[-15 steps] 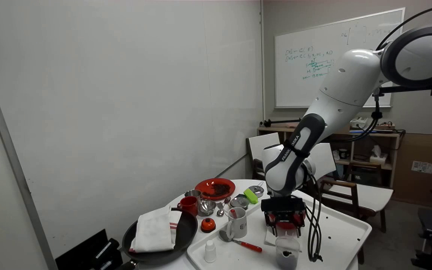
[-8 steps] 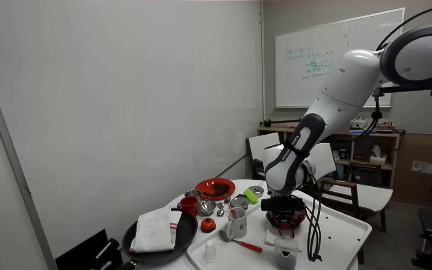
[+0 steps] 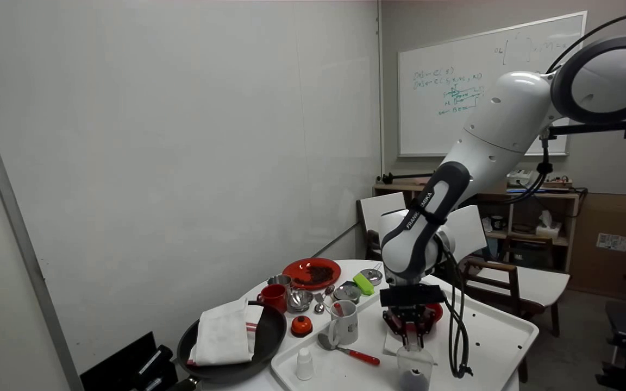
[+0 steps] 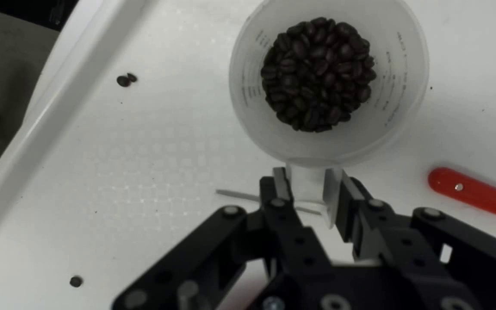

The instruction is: Pour the contents in the clear jug into the red bowl

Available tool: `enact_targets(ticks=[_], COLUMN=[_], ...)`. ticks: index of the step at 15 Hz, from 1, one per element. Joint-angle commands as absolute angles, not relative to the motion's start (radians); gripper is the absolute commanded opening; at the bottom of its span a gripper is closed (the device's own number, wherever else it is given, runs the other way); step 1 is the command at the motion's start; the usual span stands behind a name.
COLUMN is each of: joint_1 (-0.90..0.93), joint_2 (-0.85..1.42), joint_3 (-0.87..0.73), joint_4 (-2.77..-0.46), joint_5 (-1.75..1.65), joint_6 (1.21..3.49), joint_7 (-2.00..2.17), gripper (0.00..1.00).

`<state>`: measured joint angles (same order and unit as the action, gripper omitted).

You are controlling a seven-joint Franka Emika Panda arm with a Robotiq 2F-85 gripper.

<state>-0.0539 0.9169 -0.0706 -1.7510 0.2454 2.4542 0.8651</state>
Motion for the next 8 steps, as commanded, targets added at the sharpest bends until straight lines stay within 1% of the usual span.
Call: enact_targets(ticks=[1, 8], joint_1=[-0.111, -0.088], joint_2=[0.894, 0.899], joint_3=[-0.04, -0.116], joint_4=[-1.705, -1.595], joint_5=[0.253, 0.212], joint_6=[2.328, 2.088], joint_7=[0.677, 0.585], gripper=[0.11, 0.11])
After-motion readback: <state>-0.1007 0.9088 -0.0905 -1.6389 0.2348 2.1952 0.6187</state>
